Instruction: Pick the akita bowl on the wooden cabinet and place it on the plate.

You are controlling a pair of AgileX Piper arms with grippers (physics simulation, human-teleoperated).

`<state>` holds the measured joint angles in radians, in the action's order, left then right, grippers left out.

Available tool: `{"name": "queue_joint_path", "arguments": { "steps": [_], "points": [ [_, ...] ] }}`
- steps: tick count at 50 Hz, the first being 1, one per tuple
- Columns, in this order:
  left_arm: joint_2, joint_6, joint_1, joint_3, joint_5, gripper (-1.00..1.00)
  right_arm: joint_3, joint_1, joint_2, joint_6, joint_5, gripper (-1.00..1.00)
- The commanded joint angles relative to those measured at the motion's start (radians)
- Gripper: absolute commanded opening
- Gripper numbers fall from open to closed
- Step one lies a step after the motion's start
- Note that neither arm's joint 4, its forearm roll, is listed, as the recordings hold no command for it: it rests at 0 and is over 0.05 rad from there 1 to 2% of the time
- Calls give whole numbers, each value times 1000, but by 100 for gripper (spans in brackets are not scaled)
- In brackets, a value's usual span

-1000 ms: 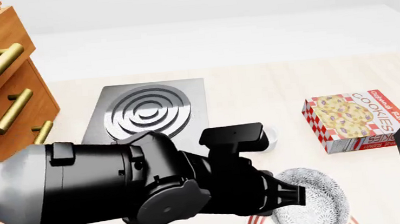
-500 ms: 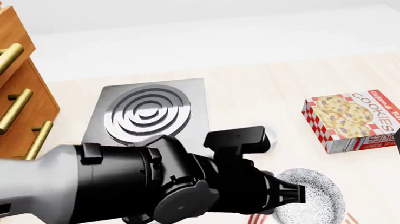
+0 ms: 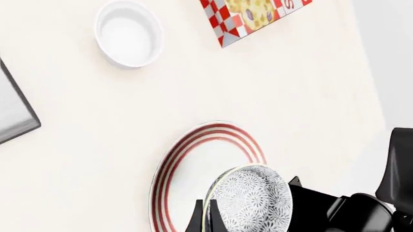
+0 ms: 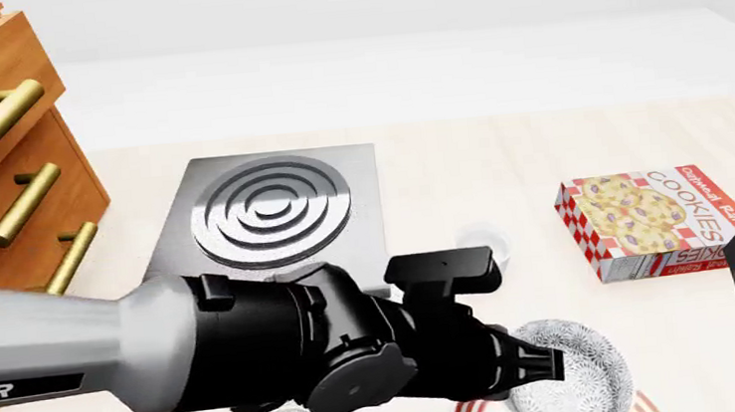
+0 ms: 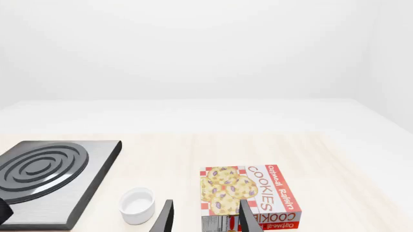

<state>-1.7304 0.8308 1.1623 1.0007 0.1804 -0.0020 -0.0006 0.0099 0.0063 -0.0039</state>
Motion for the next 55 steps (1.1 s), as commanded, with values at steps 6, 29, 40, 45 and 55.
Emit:
{"name": "queue_joint_path", "arguments": {
  "steps": [6, 29, 40, 45, 55],
  "points": [
    [-18, 7, -1, 10, -10, -100, 0, 0, 0, 0, 0, 100],
    [-63, 27, 13, -12, -55, -100, 0, 0, 0, 0, 0, 100],
    [-89, 39, 22, -21, -84, -100, 0, 0, 0, 0, 0, 100],
    [-96, 40, 21, -25, -93, -100, 0, 0, 0, 0, 0, 100],
    [-105, 44, 20, -24, -101, -100, 0, 0, 0, 0, 0, 100]
  ]
}}
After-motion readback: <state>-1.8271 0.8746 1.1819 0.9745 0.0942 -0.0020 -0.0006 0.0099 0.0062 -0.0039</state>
